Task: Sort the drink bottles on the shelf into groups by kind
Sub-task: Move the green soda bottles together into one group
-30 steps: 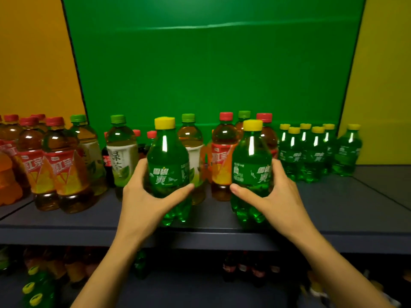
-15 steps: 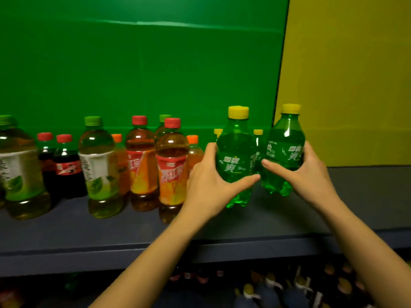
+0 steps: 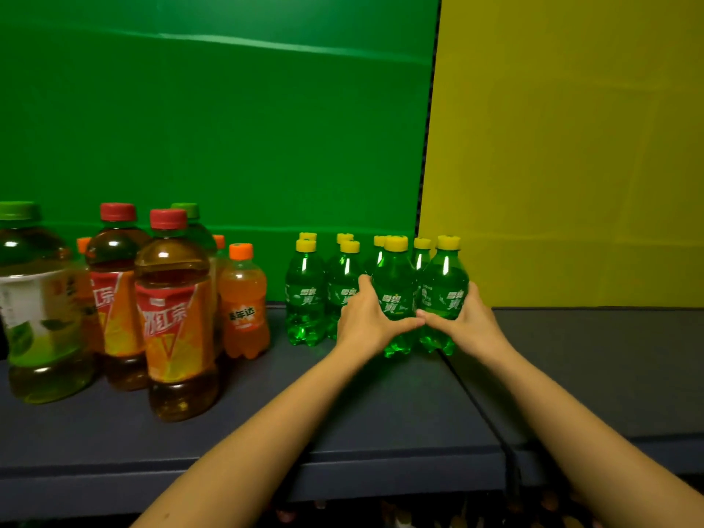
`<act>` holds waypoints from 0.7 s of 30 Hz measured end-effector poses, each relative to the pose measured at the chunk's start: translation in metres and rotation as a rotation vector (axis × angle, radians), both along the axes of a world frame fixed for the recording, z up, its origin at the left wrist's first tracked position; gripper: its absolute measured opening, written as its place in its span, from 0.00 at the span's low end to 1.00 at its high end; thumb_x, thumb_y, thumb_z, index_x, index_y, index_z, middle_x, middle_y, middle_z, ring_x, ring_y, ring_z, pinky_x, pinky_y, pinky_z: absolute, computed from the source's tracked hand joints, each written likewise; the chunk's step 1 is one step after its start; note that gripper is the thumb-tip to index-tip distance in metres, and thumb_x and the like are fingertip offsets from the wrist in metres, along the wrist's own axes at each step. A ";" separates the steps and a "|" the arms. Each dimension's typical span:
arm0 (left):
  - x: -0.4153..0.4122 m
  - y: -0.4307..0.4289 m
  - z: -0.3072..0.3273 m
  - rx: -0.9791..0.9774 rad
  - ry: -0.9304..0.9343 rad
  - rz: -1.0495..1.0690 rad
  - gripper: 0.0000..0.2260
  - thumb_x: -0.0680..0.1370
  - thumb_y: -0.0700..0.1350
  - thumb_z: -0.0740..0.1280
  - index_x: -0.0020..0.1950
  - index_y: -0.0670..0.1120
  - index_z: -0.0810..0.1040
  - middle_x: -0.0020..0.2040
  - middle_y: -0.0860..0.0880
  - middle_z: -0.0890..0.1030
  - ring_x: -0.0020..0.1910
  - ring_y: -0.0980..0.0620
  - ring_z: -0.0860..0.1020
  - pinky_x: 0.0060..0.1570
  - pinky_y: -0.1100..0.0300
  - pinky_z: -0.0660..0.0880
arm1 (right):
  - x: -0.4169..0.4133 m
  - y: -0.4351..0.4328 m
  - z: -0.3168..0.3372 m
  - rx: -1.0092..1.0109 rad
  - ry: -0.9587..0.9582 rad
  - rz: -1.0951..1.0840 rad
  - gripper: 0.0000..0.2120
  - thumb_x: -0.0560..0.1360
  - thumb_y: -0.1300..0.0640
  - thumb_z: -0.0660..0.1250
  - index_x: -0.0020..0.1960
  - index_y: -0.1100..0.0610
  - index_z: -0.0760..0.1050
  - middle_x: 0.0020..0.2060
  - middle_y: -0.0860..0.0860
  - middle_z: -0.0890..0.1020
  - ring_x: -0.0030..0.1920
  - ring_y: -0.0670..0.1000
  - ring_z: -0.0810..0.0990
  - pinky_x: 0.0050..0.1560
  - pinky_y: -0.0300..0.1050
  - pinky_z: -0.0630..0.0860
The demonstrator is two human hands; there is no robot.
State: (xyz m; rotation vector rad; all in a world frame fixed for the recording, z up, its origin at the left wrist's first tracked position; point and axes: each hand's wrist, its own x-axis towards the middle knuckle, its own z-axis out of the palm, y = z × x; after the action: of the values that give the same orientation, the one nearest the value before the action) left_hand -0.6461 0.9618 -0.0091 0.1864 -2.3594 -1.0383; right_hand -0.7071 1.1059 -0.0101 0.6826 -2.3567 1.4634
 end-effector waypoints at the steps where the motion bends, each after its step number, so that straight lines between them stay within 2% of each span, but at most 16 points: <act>1: -0.010 0.009 -0.002 -0.004 -0.011 0.015 0.36 0.63 0.56 0.77 0.61 0.41 0.63 0.56 0.43 0.77 0.56 0.43 0.75 0.54 0.49 0.74 | -0.015 0.006 -0.004 -0.010 -0.018 0.017 0.36 0.65 0.56 0.76 0.66 0.61 0.61 0.61 0.55 0.74 0.61 0.53 0.73 0.60 0.48 0.72; 8: -0.020 0.007 -0.015 -0.036 -0.069 0.055 0.32 0.63 0.56 0.77 0.54 0.43 0.63 0.52 0.43 0.78 0.51 0.44 0.77 0.51 0.47 0.76 | -0.038 -0.003 -0.032 -0.036 -0.066 0.047 0.35 0.67 0.54 0.75 0.66 0.59 0.59 0.61 0.55 0.74 0.63 0.55 0.73 0.62 0.53 0.71; 11: -0.015 0.005 -0.013 -0.042 -0.101 0.018 0.33 0.64 0.54 0.77 0.57 0.43 0.61 0.57 0.43 0.76 0.56 0.44 0.76 0.55 0.49 0.75 | -0.034 -0.008 -0.037 -0.042 -0.051 0.032 0.35 0.68 0.53 0.74 0.67 0.59 0.57 0.63 0.56 0.73 0.64 0.55 0.72 0.63 0.54 0.71; 13: -0.010 0.006 -0.009 -0.059 -0.125 -0.019 0.37 0.64 0.55 0.77 0.62 0.42 0.60 0.64 0.44 0.72 0.62 0.44 0.73 0.60 0.50 0.72 | -0.035 -0.008 -0.037 -0.031 -0.054 0.043 0.38 0.69 0.52 0.73 0.69 0.59 0.53 0.65 0.55 0.71 0.65 0.55 0.70 0.64 0.53 0.70; 15: -0.002 0.007 -0.001 -0.135 -0.104 -0.004 0.42 0.64 0.57 0.76 0.68 0.42 0.58 0.67 0.45 0.69 0.65 0.44 0.71 0.63 0.49 0.70 | -0.035 -0.007 -0.038 -0.021 -0.078 0.048 0.41 0.69 0.51 0.73 0.71 0.59 0.51 0.66 0.55 0.70 0.66 0.55 0.69 0.66 0.53 0.68; 17: 0.004 0.009 0.011 -0.283 -0.045 0.074 0.41 0.65 0.59 0.74 0.69 0.41 0.59 0.66 0.44 0.68 0.64 0.44 0.70 0.62 0.49 0.70 | -0.037 -0.005 -0.038 -0.028 -0.087 0.035 0.41 0.69 0.50 0.72 0.72 0.57 0.50 0.67 0.55 0.69 0.67 0.56 0.68 0.67 0.55 0.67; 19: 0.004 0.009 0.025 -0.428 -0.015 0.149 0.36 0.68 0.58 0.73 0.67 0.41 0.62 0.64 0.43 0.70 0.63 0.43 0.71 0.59 0.51 0.69 | -0.037 -0.004 -0.037 -0.023 -0.041 -0.007 0.39 0.70 0.52 0.70 0.72 0.57 0.52 0.67 0.56 0.68 0.68 0.55 0.66 0.67 0.54 0.66; 21: -0.001 0.006 0.039 -0.488 -0.043 0.160 0.31 0.67 0.56 0.74 0.60 0.40 0.66 0.59 0.42 0.73 0.59 0.42 0.72 0.53 0.51 0.70 | -0.034 -0.003 -0.036 -0.010 0.025 -0.032 0.36 0.70 0.54 0.70 0.72 0.58 0.54 0.67 0.55 0.68 0.68 0.55 0.66 0.66 0.52 0.66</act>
State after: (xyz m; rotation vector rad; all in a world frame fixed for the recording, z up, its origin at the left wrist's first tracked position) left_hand -0.6472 0.9678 0.0304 0.2088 -2.5085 -0.3689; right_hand -0.7415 1.1028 -0.0463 0.6535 -2.3295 1.4433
